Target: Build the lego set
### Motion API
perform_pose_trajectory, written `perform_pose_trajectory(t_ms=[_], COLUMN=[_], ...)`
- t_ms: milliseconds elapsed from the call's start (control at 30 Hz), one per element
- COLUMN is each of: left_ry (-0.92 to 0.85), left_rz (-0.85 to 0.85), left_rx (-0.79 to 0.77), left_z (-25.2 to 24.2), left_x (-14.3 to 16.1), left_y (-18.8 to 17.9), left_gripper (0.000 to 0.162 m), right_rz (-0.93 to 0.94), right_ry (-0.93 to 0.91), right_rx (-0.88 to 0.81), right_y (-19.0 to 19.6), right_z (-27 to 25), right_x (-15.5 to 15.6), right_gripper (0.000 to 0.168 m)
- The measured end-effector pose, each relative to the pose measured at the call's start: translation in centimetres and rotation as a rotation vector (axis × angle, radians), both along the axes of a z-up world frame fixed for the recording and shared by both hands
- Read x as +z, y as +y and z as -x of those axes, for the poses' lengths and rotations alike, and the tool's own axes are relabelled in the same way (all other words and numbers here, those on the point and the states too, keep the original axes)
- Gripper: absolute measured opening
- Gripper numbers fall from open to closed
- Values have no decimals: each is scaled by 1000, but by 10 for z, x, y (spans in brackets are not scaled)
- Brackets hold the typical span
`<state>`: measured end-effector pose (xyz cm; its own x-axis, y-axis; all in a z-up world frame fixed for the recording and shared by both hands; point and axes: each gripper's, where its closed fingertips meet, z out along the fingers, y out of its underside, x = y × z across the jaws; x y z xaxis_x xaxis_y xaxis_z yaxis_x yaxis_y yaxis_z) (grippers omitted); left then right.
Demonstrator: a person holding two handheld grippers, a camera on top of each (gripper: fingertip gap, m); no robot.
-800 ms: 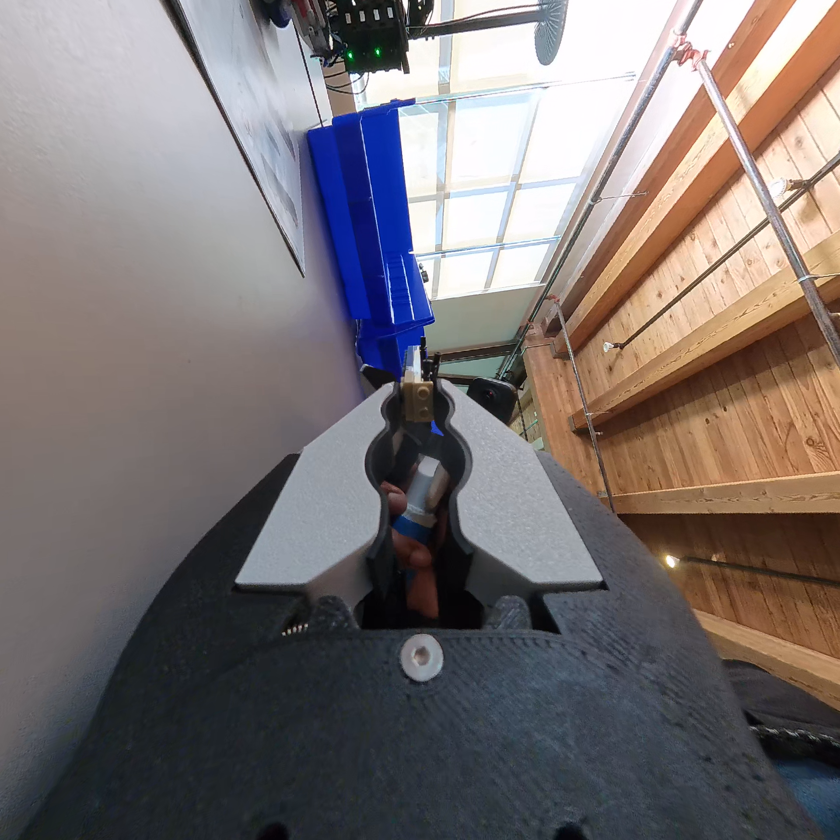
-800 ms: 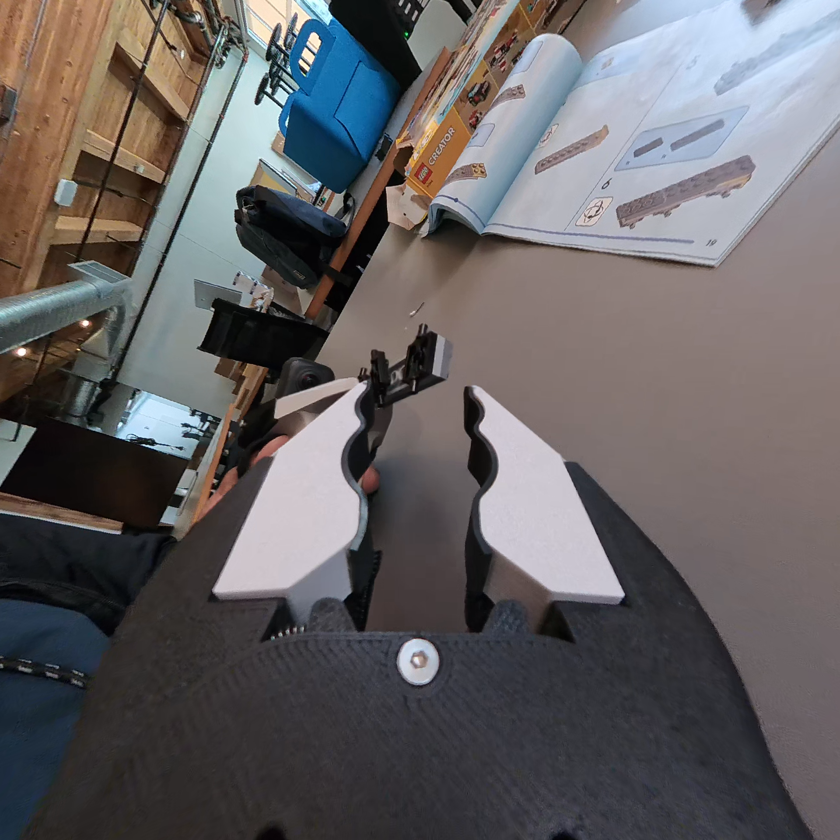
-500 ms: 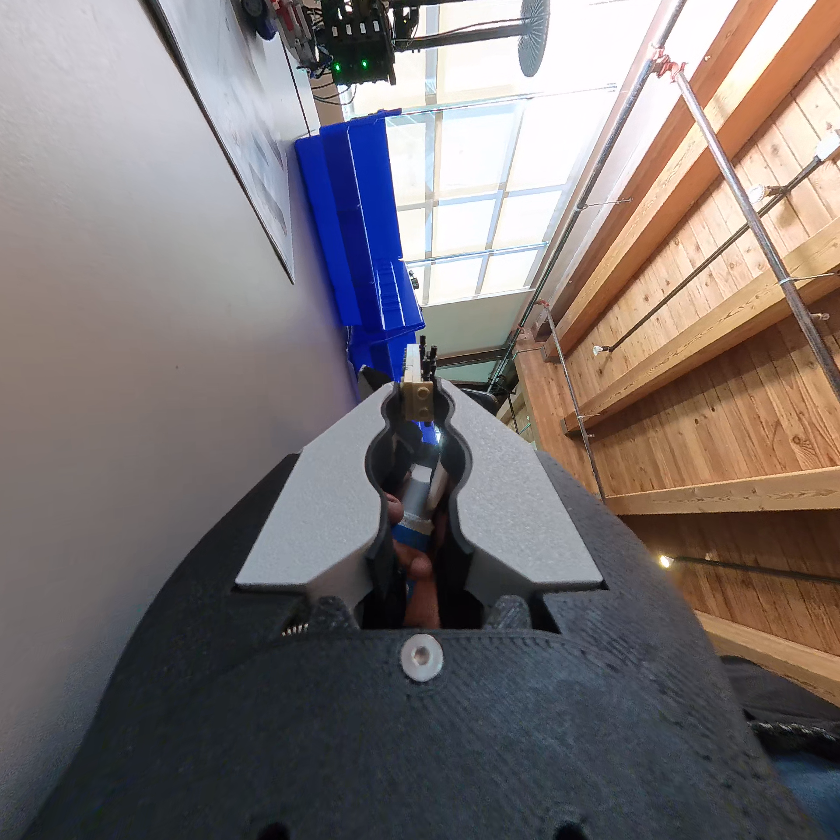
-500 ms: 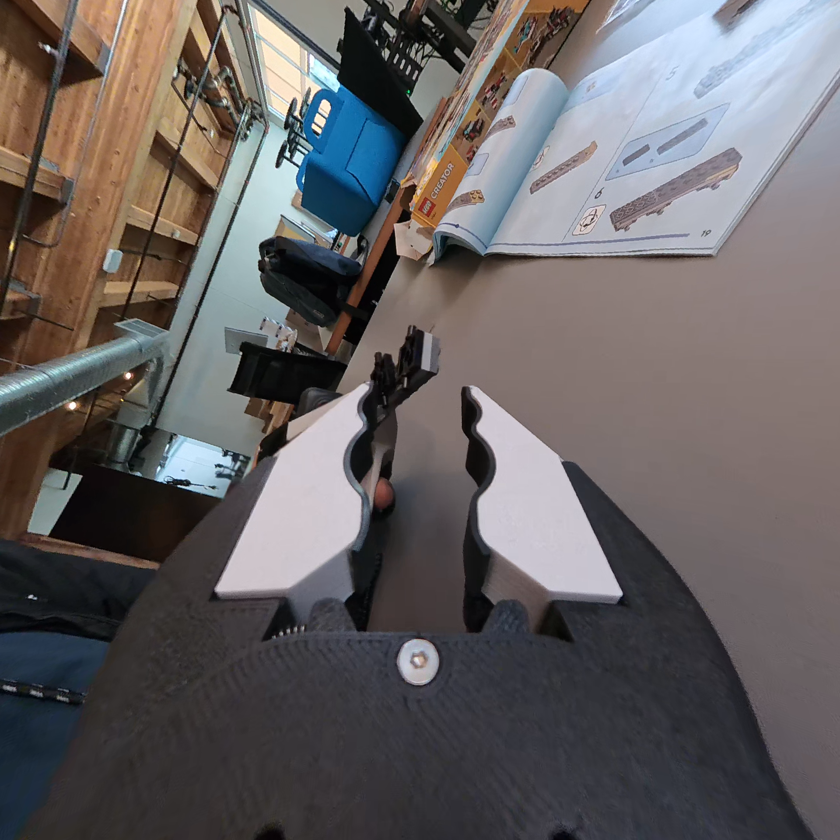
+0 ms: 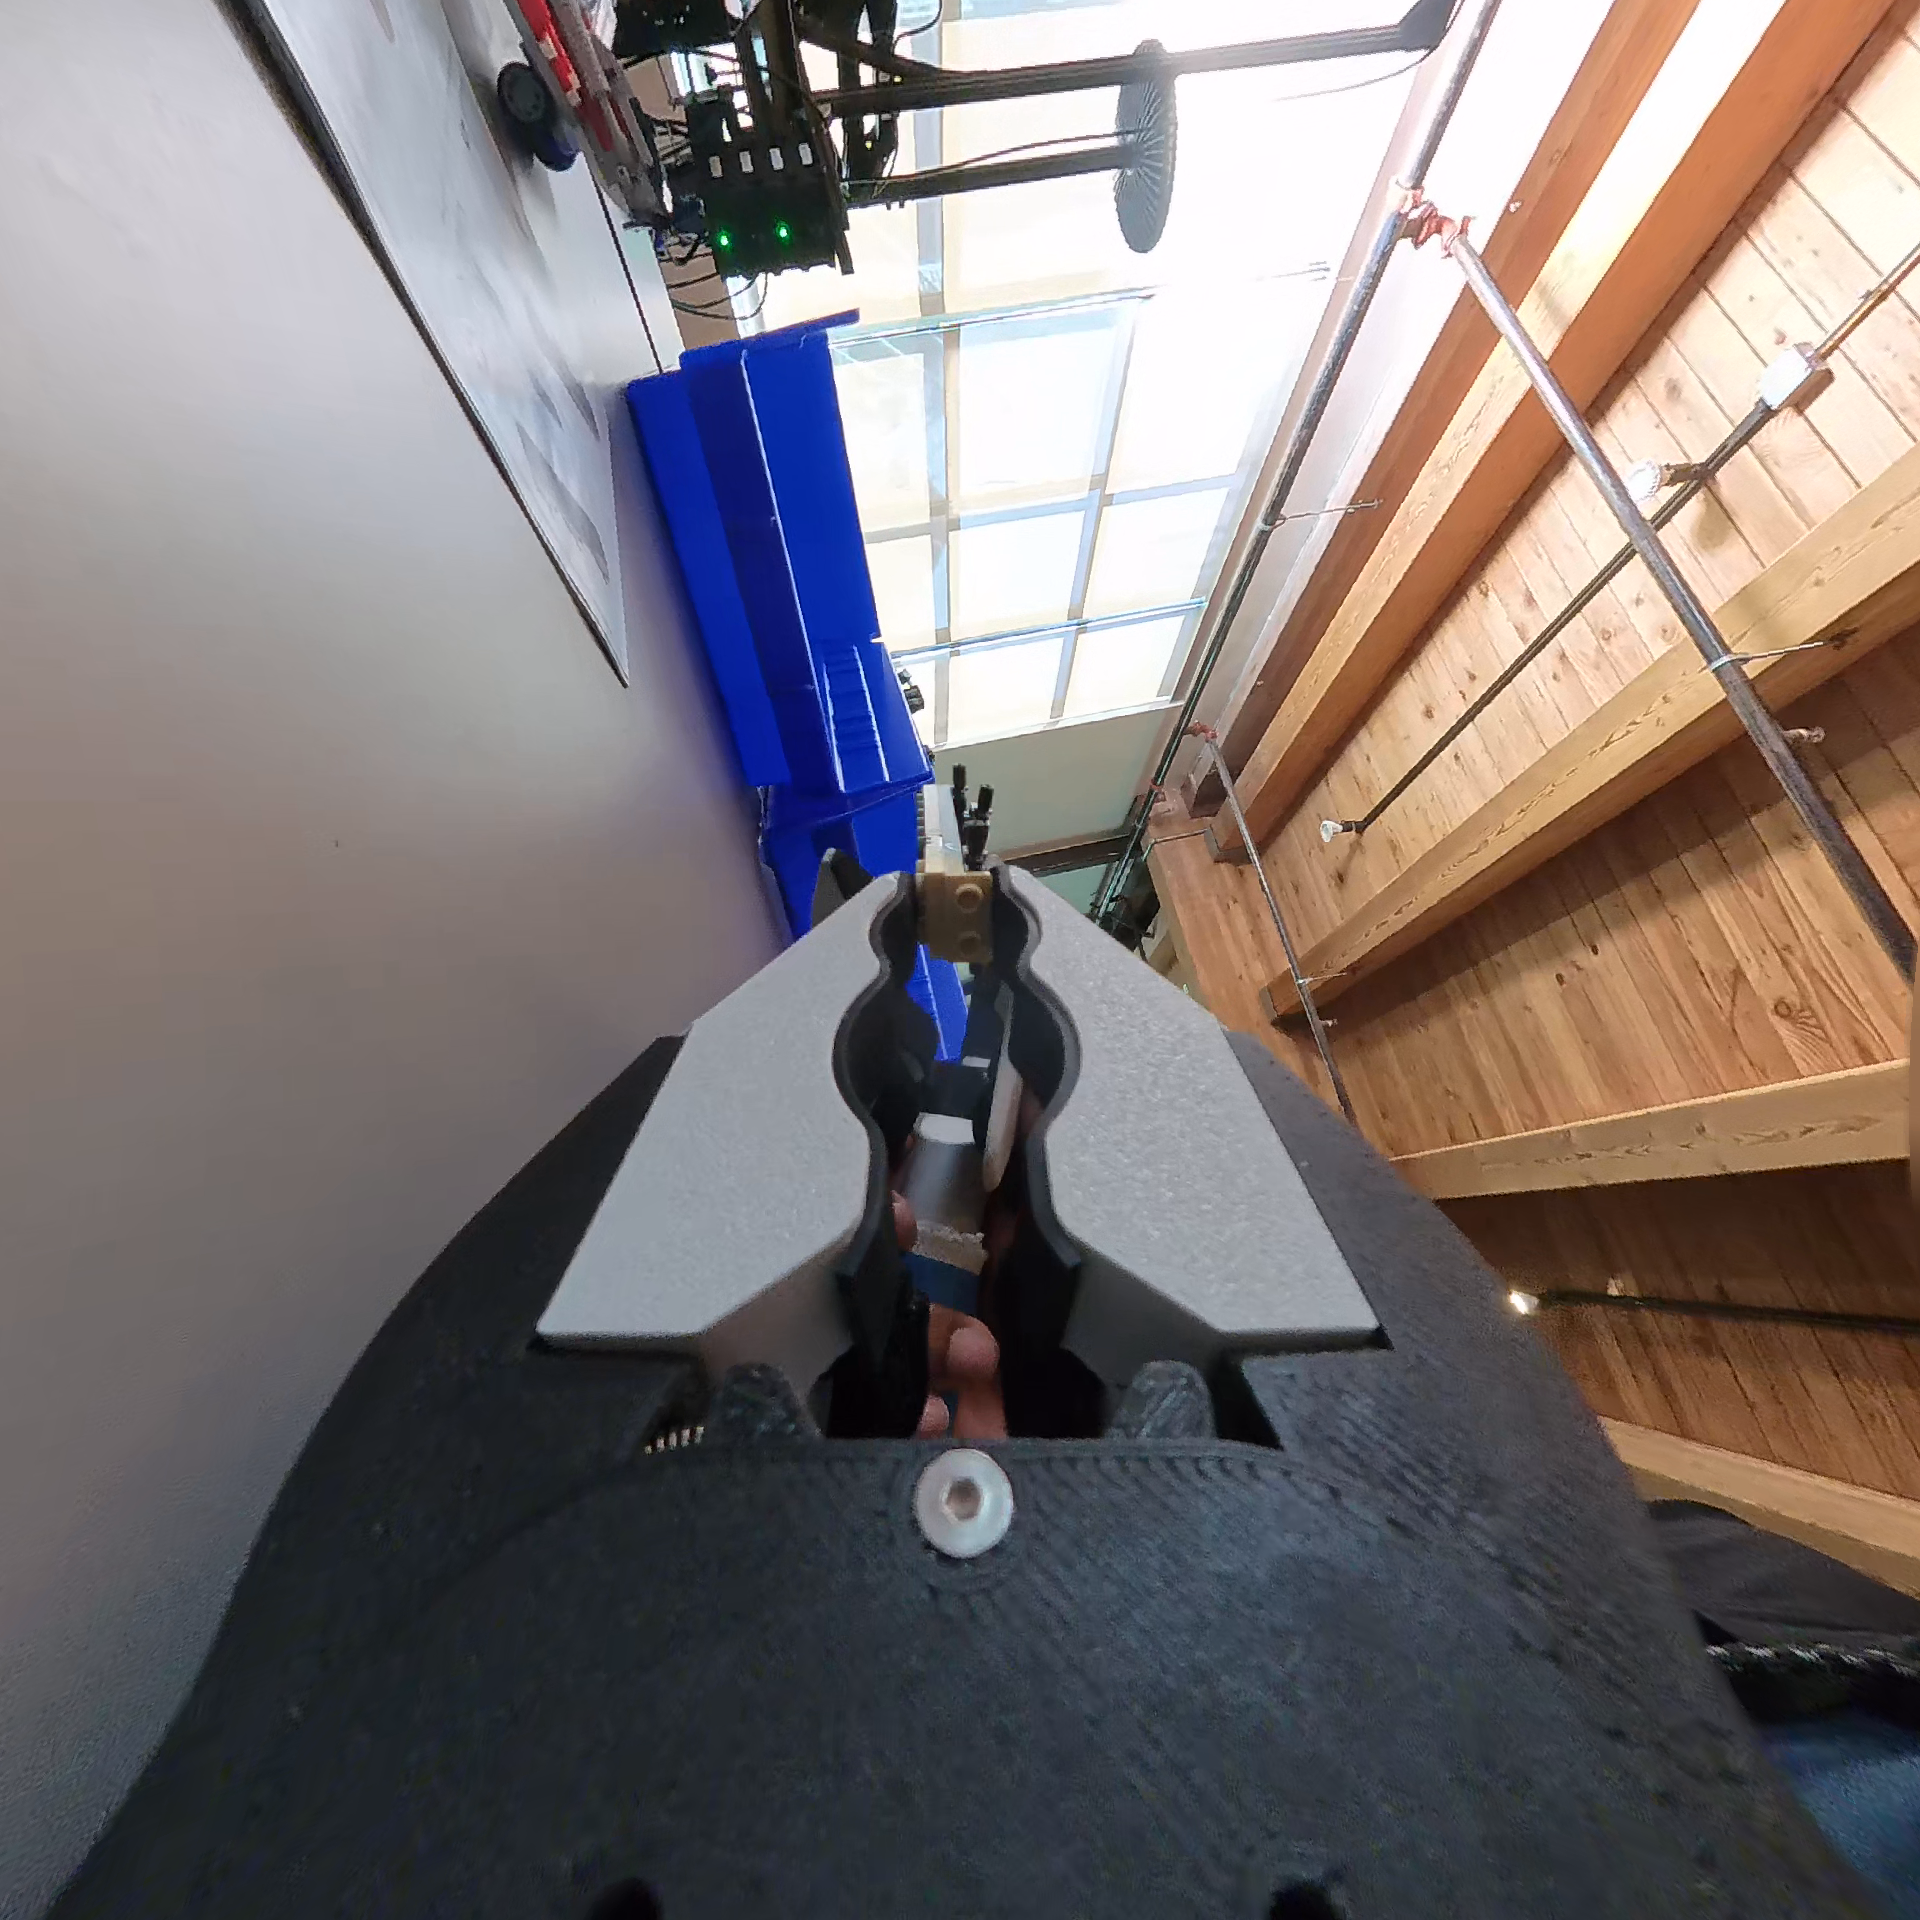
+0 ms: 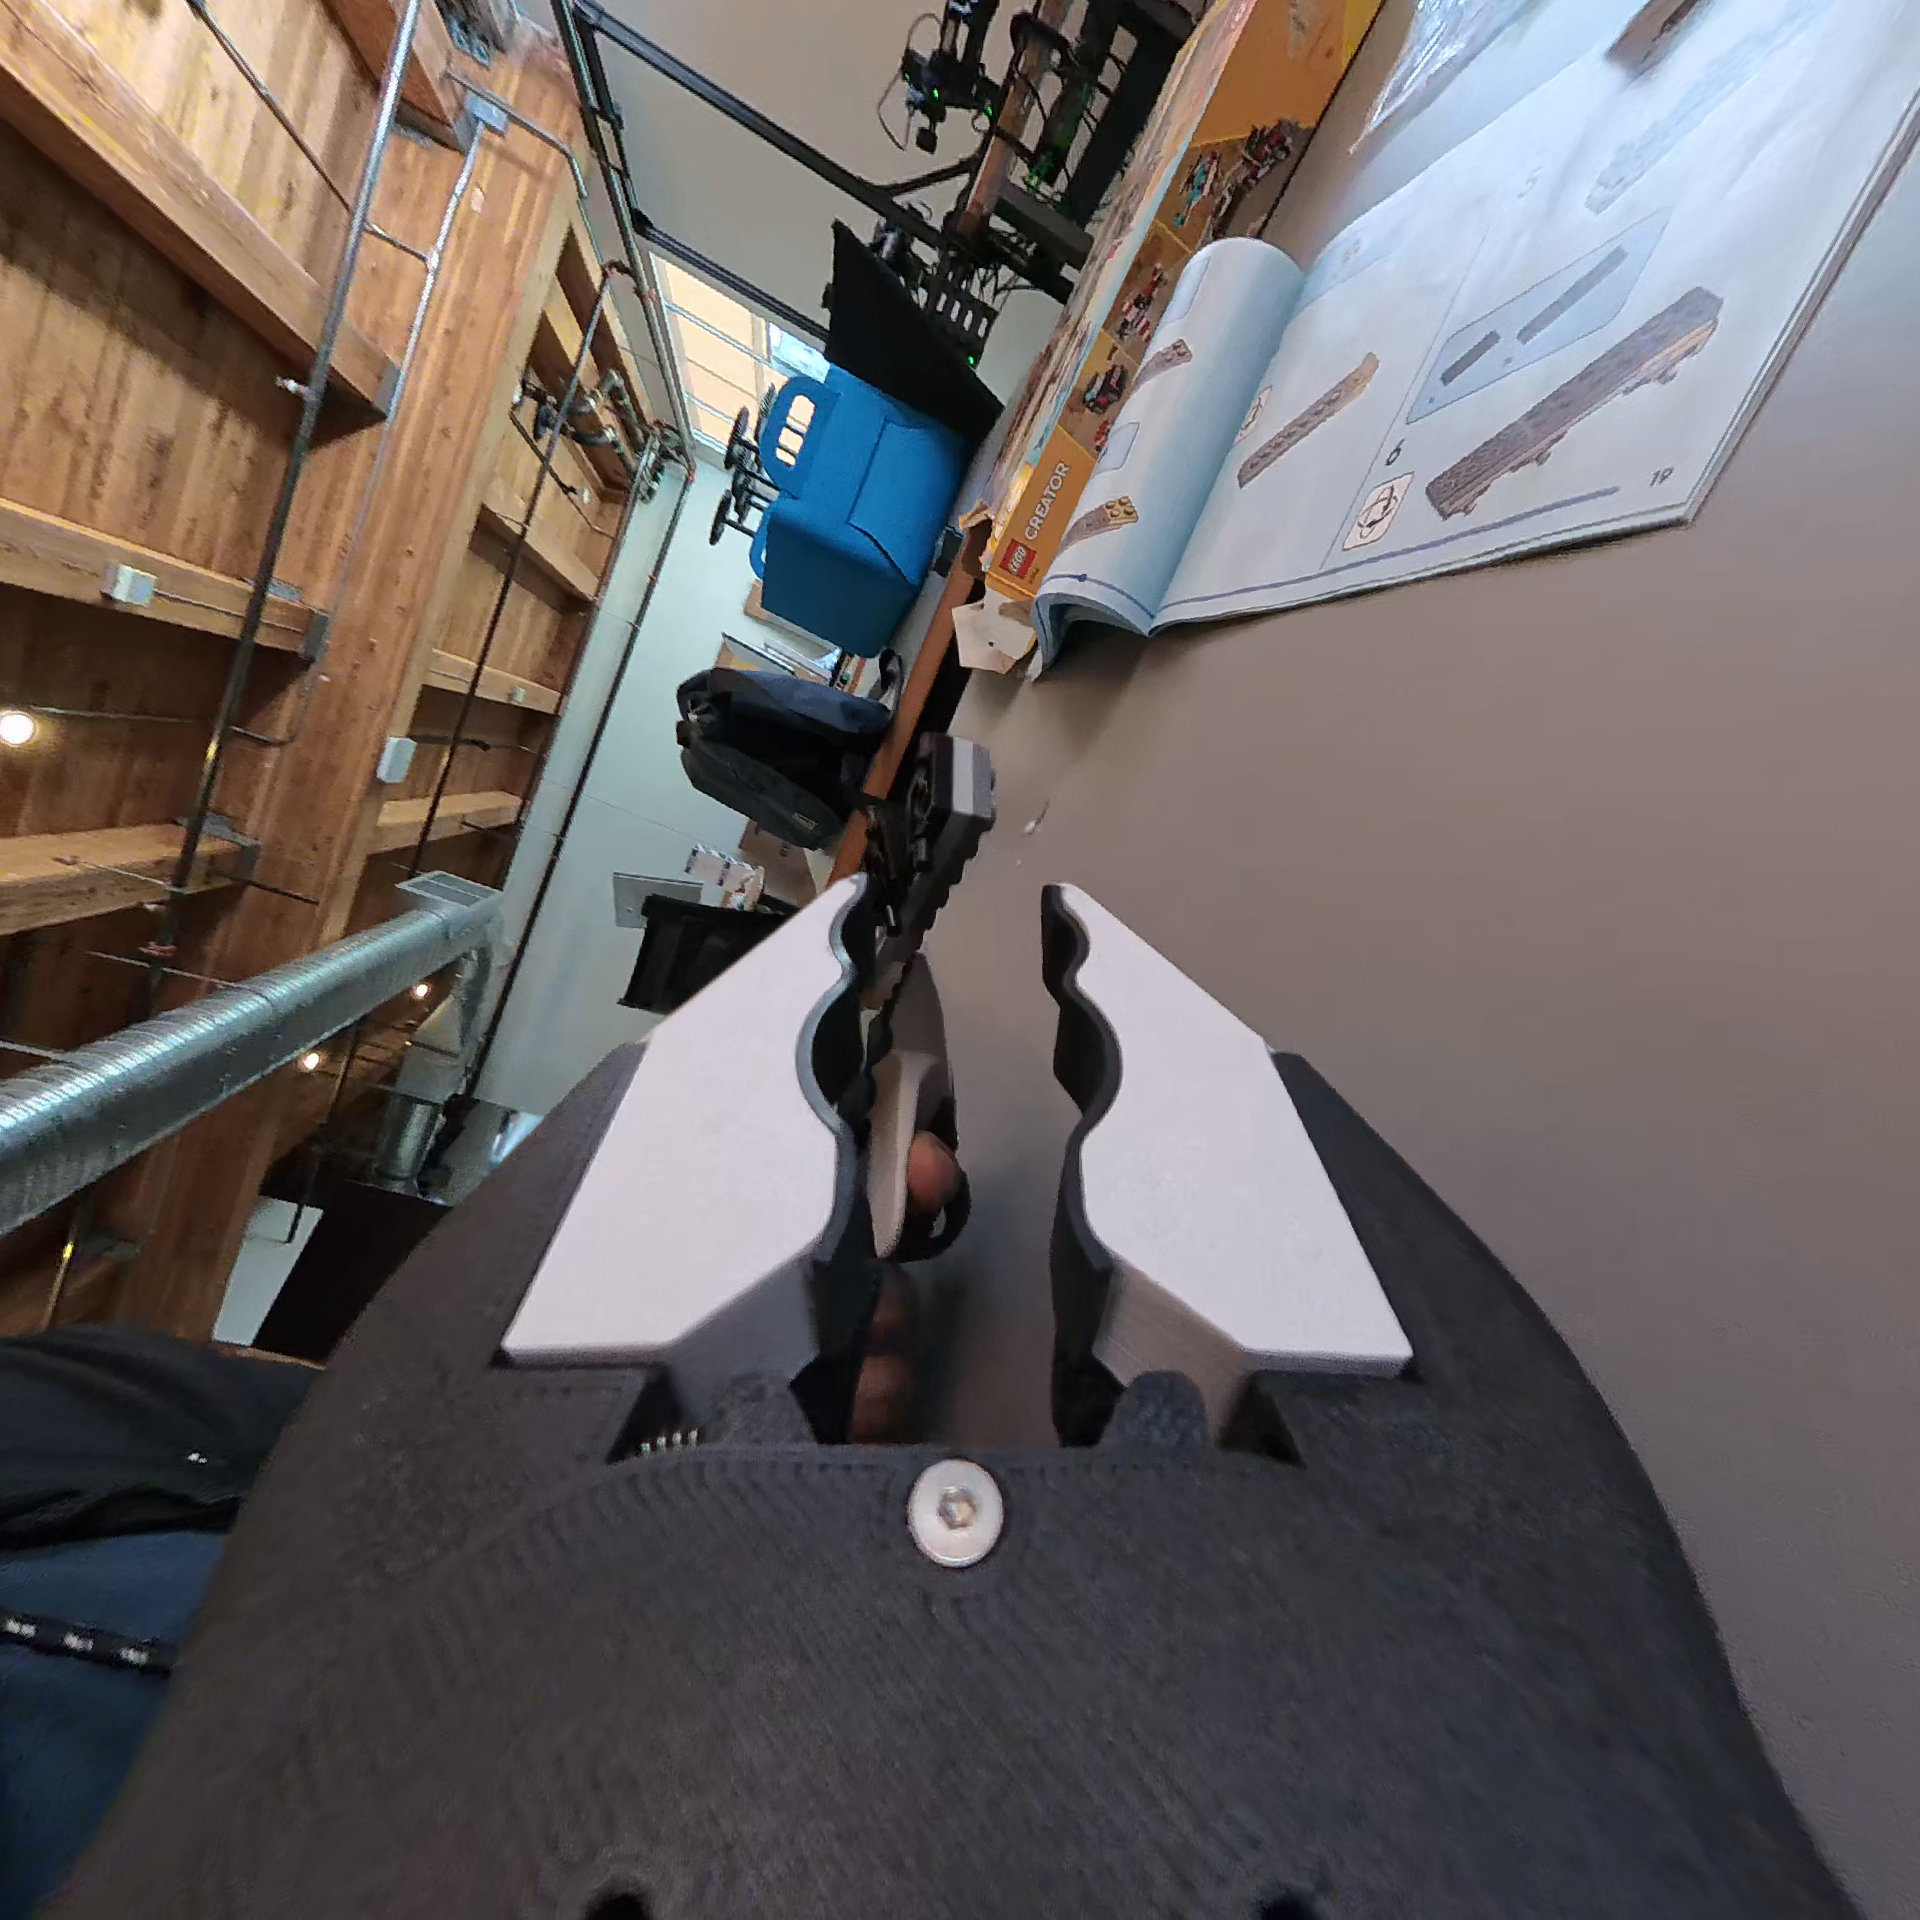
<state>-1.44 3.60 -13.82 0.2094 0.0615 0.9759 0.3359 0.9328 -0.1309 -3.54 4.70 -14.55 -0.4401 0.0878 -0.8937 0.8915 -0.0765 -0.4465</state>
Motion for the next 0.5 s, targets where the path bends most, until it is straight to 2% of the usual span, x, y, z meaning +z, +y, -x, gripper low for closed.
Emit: perform_pose_trajectory(t_ms=[167, 500], left_ry=[30, 80], left_rz=[16, 210], left_rx=[17, -35], left_z=[-2, -4], left_x=[5, 15], left_y=[2, 13], left_gripper=[12, 12], right_rz=[48, 143], right_ry=[-14, -45], right_rx=[-8, 39], right_y=[-1, 1], right_z=[-2, -4], right_x=[7, 23], right_gripper=[27, 18])
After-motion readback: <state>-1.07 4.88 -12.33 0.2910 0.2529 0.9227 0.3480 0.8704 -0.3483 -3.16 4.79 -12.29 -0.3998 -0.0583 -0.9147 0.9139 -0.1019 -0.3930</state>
